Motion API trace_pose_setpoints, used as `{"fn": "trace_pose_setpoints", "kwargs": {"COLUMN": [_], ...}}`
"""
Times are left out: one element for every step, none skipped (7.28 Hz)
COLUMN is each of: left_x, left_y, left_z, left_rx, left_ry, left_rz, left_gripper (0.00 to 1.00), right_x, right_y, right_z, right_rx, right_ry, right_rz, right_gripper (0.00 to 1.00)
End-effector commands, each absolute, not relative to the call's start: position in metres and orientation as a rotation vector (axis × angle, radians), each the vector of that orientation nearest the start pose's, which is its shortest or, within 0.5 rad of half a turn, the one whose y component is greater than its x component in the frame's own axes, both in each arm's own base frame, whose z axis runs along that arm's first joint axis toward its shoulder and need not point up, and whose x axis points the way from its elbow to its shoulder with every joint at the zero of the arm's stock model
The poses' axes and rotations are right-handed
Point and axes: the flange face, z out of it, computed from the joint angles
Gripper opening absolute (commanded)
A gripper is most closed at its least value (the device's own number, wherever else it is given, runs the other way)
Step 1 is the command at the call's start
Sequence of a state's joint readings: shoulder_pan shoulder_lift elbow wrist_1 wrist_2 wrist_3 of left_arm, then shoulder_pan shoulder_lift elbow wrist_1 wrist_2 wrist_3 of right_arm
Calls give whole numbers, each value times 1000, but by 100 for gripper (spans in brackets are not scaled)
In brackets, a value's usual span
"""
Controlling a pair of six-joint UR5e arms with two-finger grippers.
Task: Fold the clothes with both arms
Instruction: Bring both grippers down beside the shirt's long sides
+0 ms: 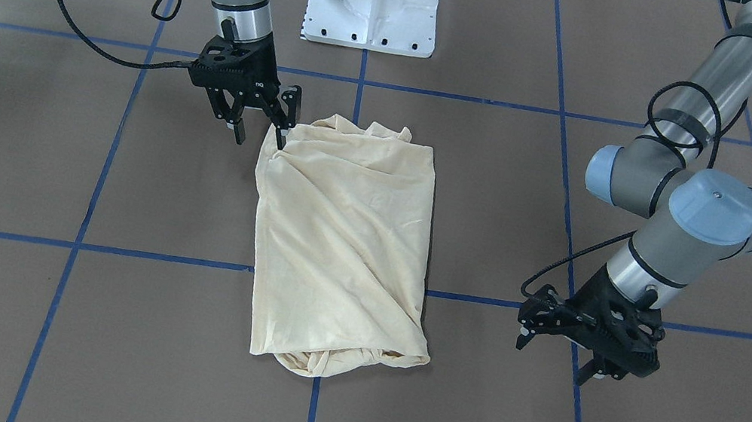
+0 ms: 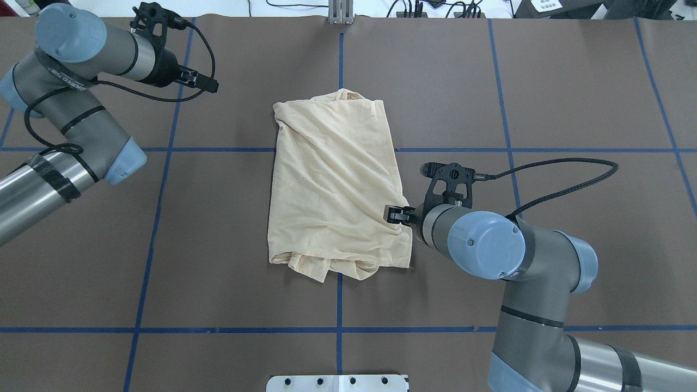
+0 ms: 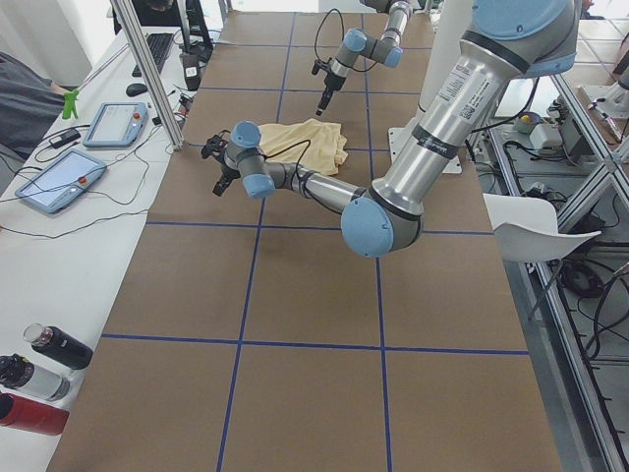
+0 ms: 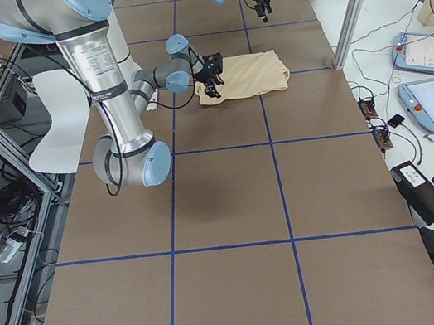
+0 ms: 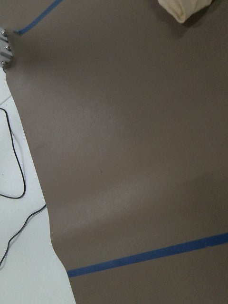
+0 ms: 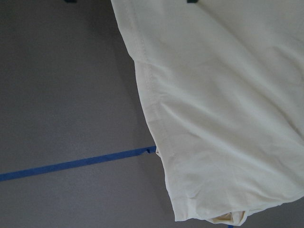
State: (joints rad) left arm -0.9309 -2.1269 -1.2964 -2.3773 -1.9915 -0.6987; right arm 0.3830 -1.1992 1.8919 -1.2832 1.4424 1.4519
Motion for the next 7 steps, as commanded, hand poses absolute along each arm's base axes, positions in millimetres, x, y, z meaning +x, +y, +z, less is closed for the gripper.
{"fn": "trace_pose_setpoints", "kwargs": {"left_x": [364, 384, 413, 451, 483, 503, 516], "left_y": [-557, -513, -464, -423, -389, -367, -351], "left_z": [348, 338, 326, 328, 327, 327, 327], "left_rx": [537, 481, 434, 393, 326, 273, 215], "left_ry": [1096, 1153, 1199, 1204, 1222, 1233, 1246], "left_rz": [137, 88, 42, -54, -135, -194, -250], "left_gripper": [100, 100, 100, 100, 100, 94, 80], "right_x": [-486, -485, -484, -483, -482, -482, -482], "right_y": [-369, -370, -371, -370, -371, -370, -371], "right_z": [277, 277, 276, 277, 277, 278, 277], "right_rx": [338, 339, 342, 342, 343, 342, 343], "right_ry": [-934, -935, -936, -936, -936, -934, -937], "right_rz": [310, 312, 314, 314, 315, 314, 315], "right_gripper": [100, 100, 100, 100, 100, 100, 100]}}
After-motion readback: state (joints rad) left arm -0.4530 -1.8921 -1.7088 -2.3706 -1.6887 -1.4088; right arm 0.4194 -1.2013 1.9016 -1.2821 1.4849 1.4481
